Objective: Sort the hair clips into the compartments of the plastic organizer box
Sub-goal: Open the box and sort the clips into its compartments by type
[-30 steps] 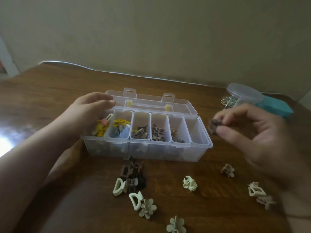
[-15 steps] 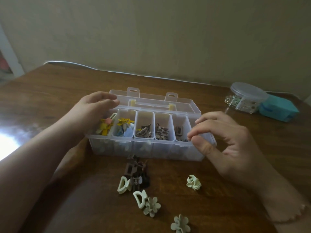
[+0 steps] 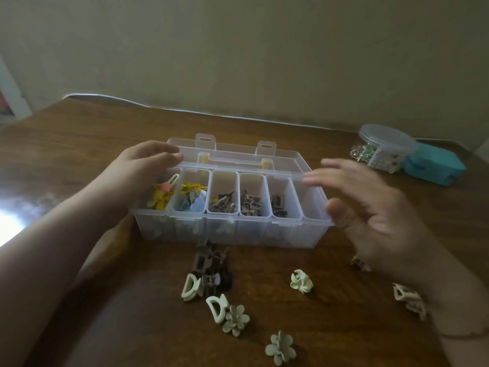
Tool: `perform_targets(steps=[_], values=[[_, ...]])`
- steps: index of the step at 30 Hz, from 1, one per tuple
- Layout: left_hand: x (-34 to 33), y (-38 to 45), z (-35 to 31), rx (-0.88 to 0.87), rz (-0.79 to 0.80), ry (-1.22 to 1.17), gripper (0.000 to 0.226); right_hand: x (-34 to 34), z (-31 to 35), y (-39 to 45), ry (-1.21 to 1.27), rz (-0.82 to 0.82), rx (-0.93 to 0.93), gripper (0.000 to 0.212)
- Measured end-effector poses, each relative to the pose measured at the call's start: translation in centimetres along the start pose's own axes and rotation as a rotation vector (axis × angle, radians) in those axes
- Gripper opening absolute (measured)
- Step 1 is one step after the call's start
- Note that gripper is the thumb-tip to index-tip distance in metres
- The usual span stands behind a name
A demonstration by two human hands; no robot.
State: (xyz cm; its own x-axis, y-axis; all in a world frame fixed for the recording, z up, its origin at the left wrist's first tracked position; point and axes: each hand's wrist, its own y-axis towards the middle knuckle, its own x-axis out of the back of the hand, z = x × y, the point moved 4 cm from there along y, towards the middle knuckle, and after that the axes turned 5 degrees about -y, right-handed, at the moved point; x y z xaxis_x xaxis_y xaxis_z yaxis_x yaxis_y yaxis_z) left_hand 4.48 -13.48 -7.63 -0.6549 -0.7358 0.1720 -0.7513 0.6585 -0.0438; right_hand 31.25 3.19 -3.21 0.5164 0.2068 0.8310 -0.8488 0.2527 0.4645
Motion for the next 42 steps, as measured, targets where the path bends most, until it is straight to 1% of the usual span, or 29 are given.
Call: perform_targets(steps=[3, 4, 5, 6, 7, 8, 10, 11, 12, 14, 15, 16, 17, 18, 20, 22, 24, 25, 27, 29, 31, 32, 33, 34, 36, 37, 38, 40, 42], values=[[0.0, 0.0, 0.1, 0.015, 0.006, 0.005, 0.049, 2.9, -1.4, -0.7, 0.106, -0.133, -0.101, 0.017], [0.0, 0.1, 0.1, 0.016, 0.005, 0.004, 0.043, 3.7, -2.2, -1.0, 0.108, -0.154, -0.138, 0.013], [0.0, 0.1, 0.1, 0.011, 0.008, 0.001, 0.036, 4.4, -3.0, -1.2, 0.091, -0.144, -0.184, 0.015], [0.0, 0.1, 0.1, 0.006, 0.01, -0.001, 0.031, 5.0, -3.8, -1.5, 0.056, -0.097, -0.233, 0.015], [-0.1, 0.2, 0.1, 0.003, 0.014, -0.001, 0.033, 5.4, -4.8, -2.0, 0.001, 0.012, -0.285, 0.009], [-0.1, 0.1, 0.1, 0.004, 0.014, 0.002, 0.038, 5.4, -5.7, -2.4, -0.042, 0.176, -0.341, 0.013], [-0.1, 0.0, 0.0, 0.011, 0.007, 0.015, 0.042, 5.2, -6.6, -3.7, -0.052, 0.521, -0.457, 0.047], [-0.1, 0.0, 0.0, 0.011, 0.006, 0.018, 0.037, 4.9, -6.8, -4.3, -0.013, 0.65, -0.507, 0.052], [0.0, 0.1, 0.0, 0.013, 0.002, 0.017, 0.029, 4.7, -7.1, -4.7, 0.029, 0.728, -0.541, 0.05], [0.1, 0.2, 0.2, 0.025, -0.007, 0.005, 0.02, 4.4, -6.8, -4.8, 0.108, 0.765, -0.554, 0.042], [0.1, 0.2, 0.2, 0.03, -0.007, -0.001, 0.02, 4.2, -6.7, -4.9, 0.145, 0.777, -0.552, 0.042], [0.0, 0.2, 0.2, 0.029, -0.002, 0.0, 0.02, 3.9, -6.5, -5.0, 0.19, 0.794, -0.559, 0.047], [-0.1, 0.1, 0.1, 0.027, 0.0, 0.002, 0.023, 3.6, -6.4, -5.1, 0.234, 0.81, -0.577, 0.052], [-0.1, 0.1, 0.0, 0.028, -0.001, 0.0, 0.03, 3.2, -6.2, -5.1, 0.265, 0.826, -0.585, 0.055], [-0.1, 0.0, 0.0, 0.035, -0.009, 0.001, 0.046, 2.4, -5.7, -5.1, 0.285, 0.85, -0.57, 0.052], [-0.1, 0.0, 0.0, 0.028, 0.002, -0.004, 0.047, 1.7, -5.0, -4.6, 0.292, 0.833, -0.538, 0.044], [0.0, 0.1, 0.0, 0.011, 0.007, -0.01, 0.037, 1.3, -4.4, -4.0, 0.283, 0.775, -0.492, 0.037], [0.0, 0.1, 0.0, 0.009, 0.002, -0.01, 0.037, 1.2, -4.2, -3.8, 0.251, 0.743, -0.46, 0.035], [0.1, -0.1, -0.1, 0.01, -0.015, -0.011, 0.043, 1.3, -4.0, -3.4, 0.17, 0.69, -0.394, 0.031], [0.0, -0.2, -0.1, 0.009, -0.028, -0.019, 0.044, 1.9, -3.8, -3.0, 0.051, 0.625, -0.291, 0.032], [-0.1, -0.2, -0.2, 0.003, -0.023, -0.033, 0.038, 2.3, -2.9, -2.4, -0.092, 0.508, -0.166, 0.041], [-0.1, -0.2, -0.2, 0.0, -0.025, -0.041, 0.032, 2.1, -2.0, -2.1, -0.095, 0.438, -0.114, 0.043], [-0.1, -0.2, -0.2, 0.003, -0.029, -0.05, 0.03, 1.7, -0.7, -1.8, -0.062, 0.371, -0.053, 0.039], [-0.1, -0.2, -0.2, 0.011, -0.033, -0.057, 0.035, 1.1, 0.7, -1.6, -0.043, 0.287, 0.026, 0.031], [-0.2, -0.2, -0.2, 0.025, -0.038, -0.064, 0.047, 0.0, 3.8, -1.4, -0.107, 0.083, 0.188, 0.02], [-0.2, -0.2, -0.2, 0.025, -0.037, -0.07, 0.047, -0.6, 5.2, -1.4, -0.143, 0.001, 0.257, 0.016], [-0.3, -0.2, -0.3, 0.02, -0.033, -0.081, 0.043, -1.3, 6.3, -1.5, -0.152, -0.047, 0.313, 0.014], [-0.3, -0.2, -0.3, 0.016, -0.036, -0.082, 0.033, -2.9, 7.8, -1.6, -0.179, -0.034, 0.404, 0.019], [-0.2, -0.2, -0.2, 0.022, -0.045, -0.068, 0.038, -4.9, 8.3, -1.6, -0.303, 0.042, 0.469, 0.028]])
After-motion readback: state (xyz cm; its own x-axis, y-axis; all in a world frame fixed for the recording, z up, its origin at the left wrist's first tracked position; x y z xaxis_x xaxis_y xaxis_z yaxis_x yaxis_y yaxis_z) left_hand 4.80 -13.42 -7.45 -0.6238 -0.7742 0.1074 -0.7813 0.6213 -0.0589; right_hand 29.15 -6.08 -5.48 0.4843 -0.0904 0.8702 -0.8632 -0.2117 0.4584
